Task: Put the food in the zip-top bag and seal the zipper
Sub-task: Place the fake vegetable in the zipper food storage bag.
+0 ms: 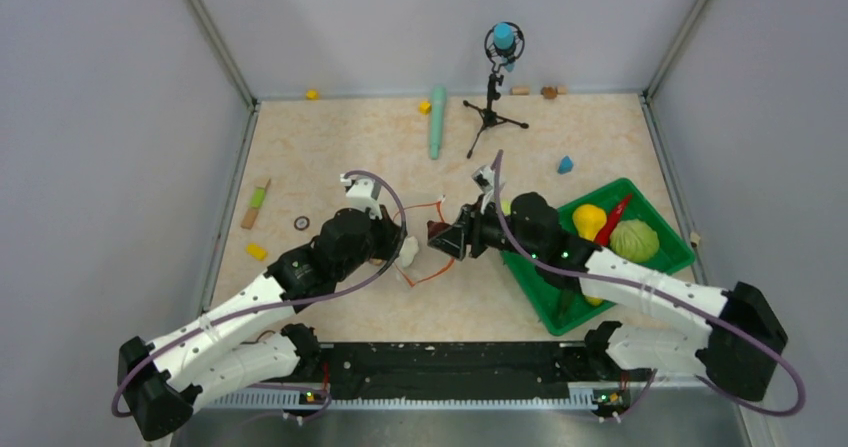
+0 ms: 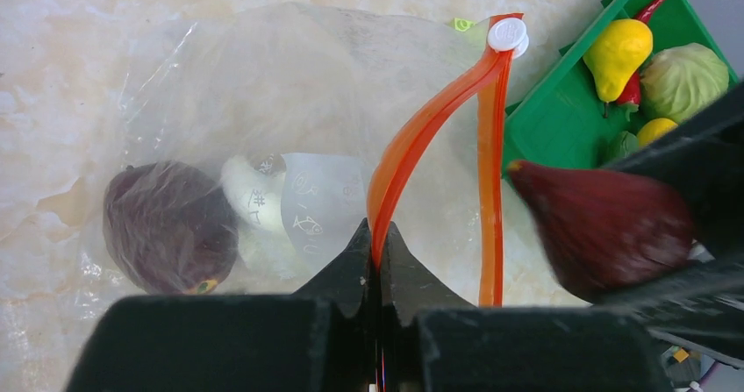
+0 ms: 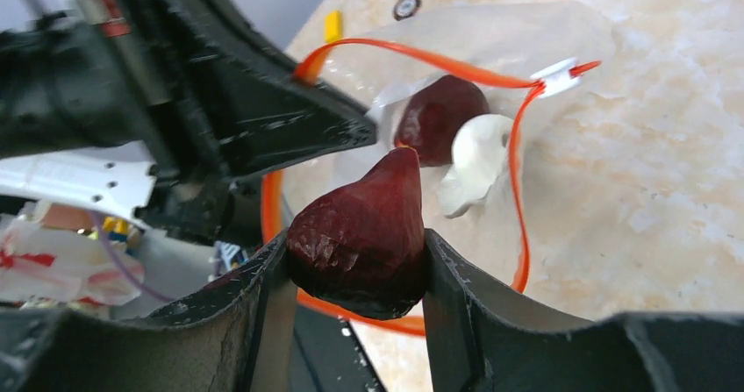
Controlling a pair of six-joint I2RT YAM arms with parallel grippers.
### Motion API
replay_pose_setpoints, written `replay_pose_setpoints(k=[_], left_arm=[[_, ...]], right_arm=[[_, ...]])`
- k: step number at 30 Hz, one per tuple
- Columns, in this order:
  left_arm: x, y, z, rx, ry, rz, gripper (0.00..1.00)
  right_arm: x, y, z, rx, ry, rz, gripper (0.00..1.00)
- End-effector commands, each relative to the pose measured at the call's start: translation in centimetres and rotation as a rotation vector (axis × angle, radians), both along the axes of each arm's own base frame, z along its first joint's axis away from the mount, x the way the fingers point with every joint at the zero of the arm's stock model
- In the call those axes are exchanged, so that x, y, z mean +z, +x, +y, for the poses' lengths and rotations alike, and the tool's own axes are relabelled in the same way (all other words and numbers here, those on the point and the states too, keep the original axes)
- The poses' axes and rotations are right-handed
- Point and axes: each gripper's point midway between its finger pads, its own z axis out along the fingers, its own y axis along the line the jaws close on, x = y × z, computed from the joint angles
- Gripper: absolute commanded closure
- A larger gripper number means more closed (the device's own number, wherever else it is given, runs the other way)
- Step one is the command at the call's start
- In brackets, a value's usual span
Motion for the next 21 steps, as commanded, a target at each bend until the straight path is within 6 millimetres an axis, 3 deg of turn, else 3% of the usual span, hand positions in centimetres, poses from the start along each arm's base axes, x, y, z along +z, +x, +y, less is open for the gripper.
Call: replay_pose_setpoints(k=[1,4,7,11,15,18,21], left_arm=[[1.4,0.3,-0.4,-0.006,-0.050,-0.041,1.00],[1.4,0.3,-0.4,-0.005,-0.051,-0.041,1.00],[1.5,0.3,-0.5,-0.010,-0.053,-0.040,1.00],[1.4,0.3,-0.4,-0.007,-0.052,-0.040,1.00],[1.5,0.3,-0.3,-0.004,-0.054,-0.044,1.00],[1.6,0.2,-0.3,-0.005,-0.056,-0.044,1.00],[1.6,0.2,-0.2,-0.002,-0.053,-0.046,1.00]], right_arm=[[1.9,2.4,2.9,-0.036,0.014,-0.075,0.80],[0.9,3.1,3.8,-0.061,-0.028,-0.071,0.76],[0.2,3.4,4.6,-0.068,-0.059,-0.066,0.54],[-0.2,3.4,5.1,-0.060,-0.078,-0.054,0.34],[-0.4,3.2,5.5,-0.044,-0.080,-0.058,0.23],[-0.4,3.1,5.5,-0.037,-0.076,-0.058,0.22],[-0.2,3.1,5.2,-0.051,-0.069,-0.068,0.02]])
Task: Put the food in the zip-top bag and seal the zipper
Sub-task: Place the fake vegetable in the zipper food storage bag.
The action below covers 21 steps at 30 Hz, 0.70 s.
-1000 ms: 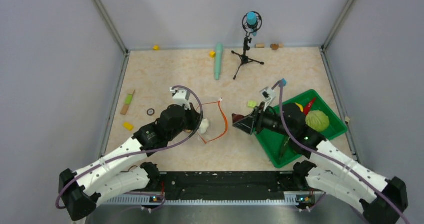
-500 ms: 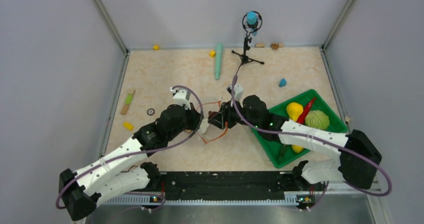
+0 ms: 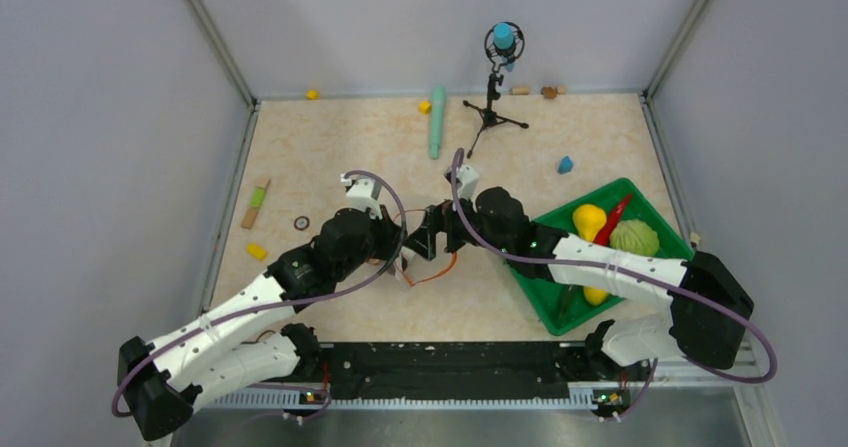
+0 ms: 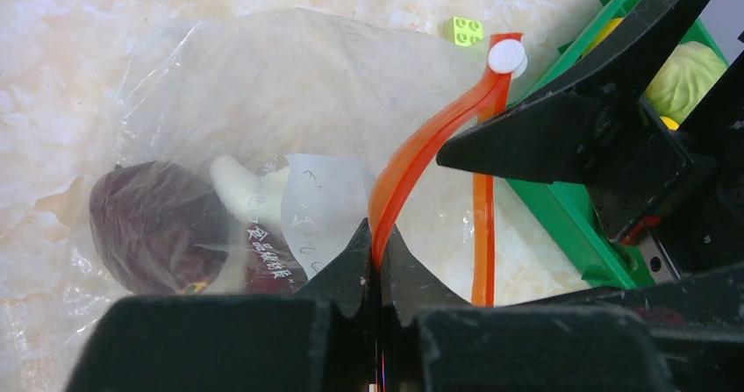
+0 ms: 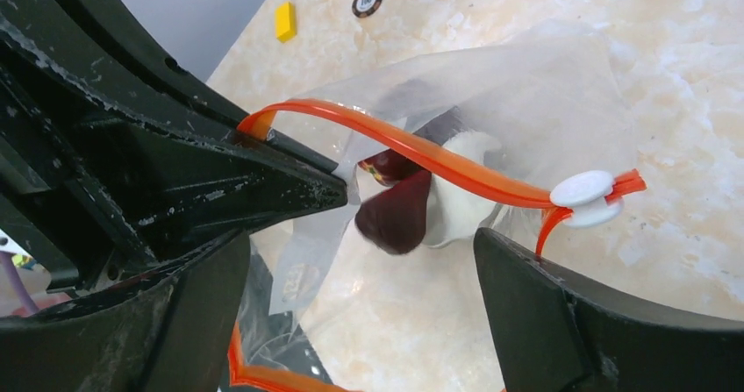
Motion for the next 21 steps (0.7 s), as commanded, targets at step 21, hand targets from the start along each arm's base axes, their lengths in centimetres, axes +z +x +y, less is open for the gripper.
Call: replay_pose_setpoints(k=[21], left_arm=[[1.6,0.4,0.0,0.010,-0.048,-0.050,1.00]], right_arm=[[0.9,3.4,-19.3,-0.775,-0.134,-0.045,0.01]])
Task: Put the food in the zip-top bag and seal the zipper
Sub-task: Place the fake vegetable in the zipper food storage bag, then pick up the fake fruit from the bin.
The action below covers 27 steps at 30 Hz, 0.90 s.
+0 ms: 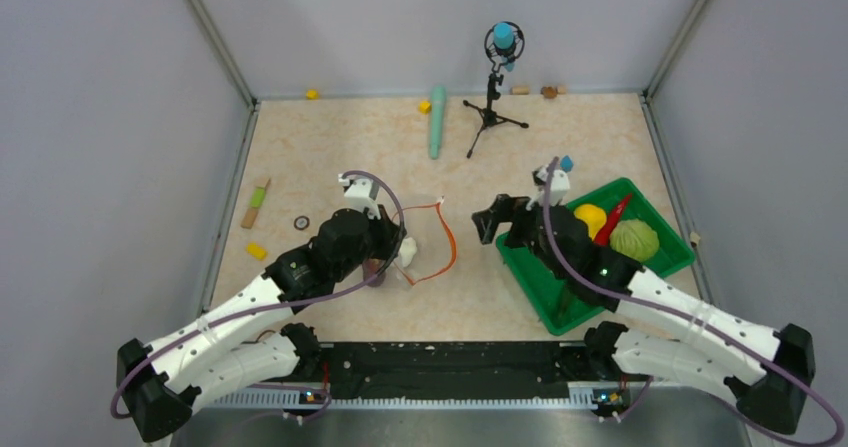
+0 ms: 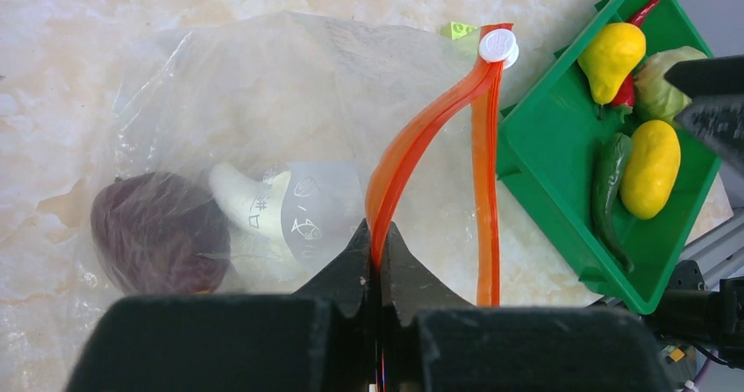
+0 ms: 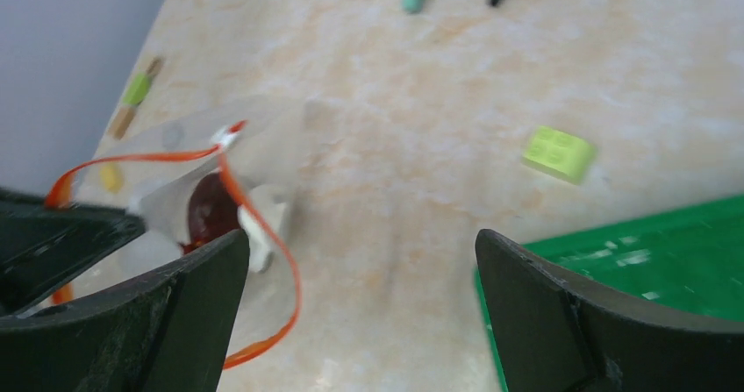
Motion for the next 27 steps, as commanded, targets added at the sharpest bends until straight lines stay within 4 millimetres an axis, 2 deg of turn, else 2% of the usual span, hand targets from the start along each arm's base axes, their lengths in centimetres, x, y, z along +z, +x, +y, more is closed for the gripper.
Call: replay_pose_setpoints(k=[1,7,10,14,19,23,27], left_arm=[[1.4,0.4,-0.2,0.004,-0.043,-0.041,1.00],[1.4,0.3,-0.4,-0.005,-0.045,-0.037,1.00],[1.5,0.3,-0.2,-0.001,-0.049,-0.042,1.00],[1.7,0.2,-0.1,-0.003,-0.049,-0.051,1.00],[1.7,0.2,0.1,0.002,-0.043,-0.057,1.00],[1.6,0.4,0.0,0.000,-0.035,-0.056,1.00],[1.4,0.3,-0.2,-0.014,-0.023,-0.050,1.00]], right_arm=[[-2.5,1.1,-8.1,-0.326,-0.047,0.097,0.01],[-5.6,2.6,-18.1,-0.656,-0.106,0.231,0.01],[-7.4,3.6,-21.2,-0.735,-0.091,0.305,0.01],[-8.8,5.8,-22.4,-0.677,-0.130,0.326,0.01],[-9.1,8.4,-23.1,-0.420,-0.520,0.171,0.01],[-9.6,9.3,-24.5,-0.362,-0.720,0.087,0.01],[-10.2,9.3,-24.4,-0.277,-0.806,0.067,0.01]])
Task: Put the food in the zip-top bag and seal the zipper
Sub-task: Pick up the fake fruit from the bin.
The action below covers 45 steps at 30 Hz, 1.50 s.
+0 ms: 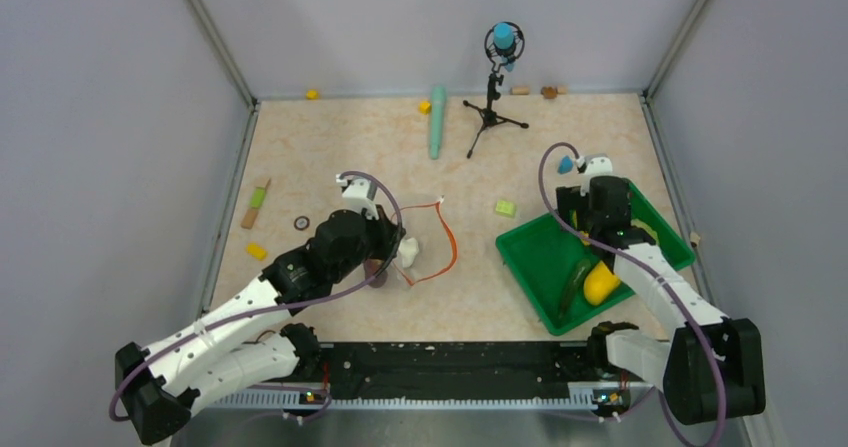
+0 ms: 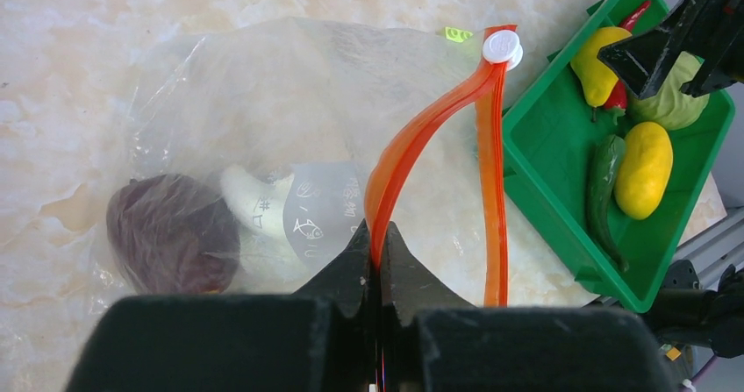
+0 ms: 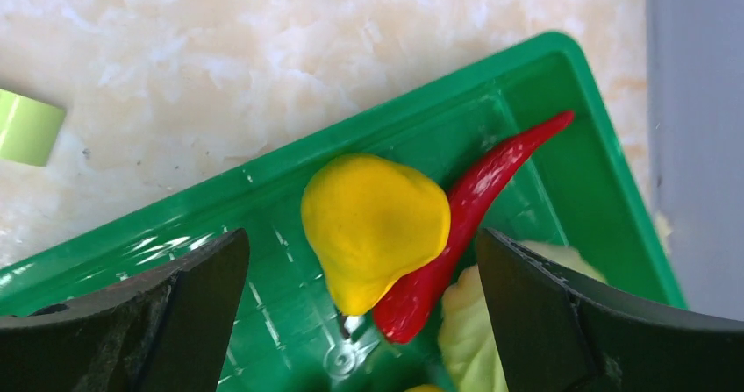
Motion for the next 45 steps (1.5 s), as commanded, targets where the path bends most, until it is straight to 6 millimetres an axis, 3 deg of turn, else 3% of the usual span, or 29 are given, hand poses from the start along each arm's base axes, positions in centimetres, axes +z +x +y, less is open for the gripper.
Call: replay_pose_setpoints(k=[1,4,11,21,28,35,39,42,45], left_arm=[[0.9,0.4,-0.4,-0.016,-0.014,-0.037,1.00],[0.9,0.3,-0.7,-0.034,-0.018,-0.035,1.00],[1.0,0.2,-0.8,-0.040,-0.018,-0.040,1.00],[0.5,0.5,-0.7,-0.029,0.001,-0.032,1.00],[0.5,0.7,-0.4,-0.011,0.004,-0.034,1.00],[0.2,0.8,-0.6,-0.008,0.004,-0.027,1.00],[0.2,0.8,-0.7,-0.009,0.005,-0.022,1.00],[0.1,0.8,-0.7,-0.010,0.003,-0.021,1.00],[0.2,0.7,-0.7,-0.013,0.000,-0.021,1.00]], right_arm=[[1.3,1.8,0.5,0.186,-0.141,-0.065,0.01],[0.5,2.3,1.8,0.263,-0.114,-0.047,0.01],[-1.1,3.1,-1.3,0.082,-0.151,0.056,0.01],[-3.4,4.0,-2.0,0.042,-0.158,0.086,0.02],[-3.6,3.7,-2.2,-0.002,-0.137,0.124,0.21],[-2.1,2.4,-2.2,-0.054,-0.085,0.098,0.51],[0.4,1.9,-1.8,-0.094,-0.016,0.051,0.57],[3.1,1.5,-0.2,-0.056,0.080,-0.014,0.60],[6.2,1.0,2.7,0.053,0.224,-0.115,0.62]])
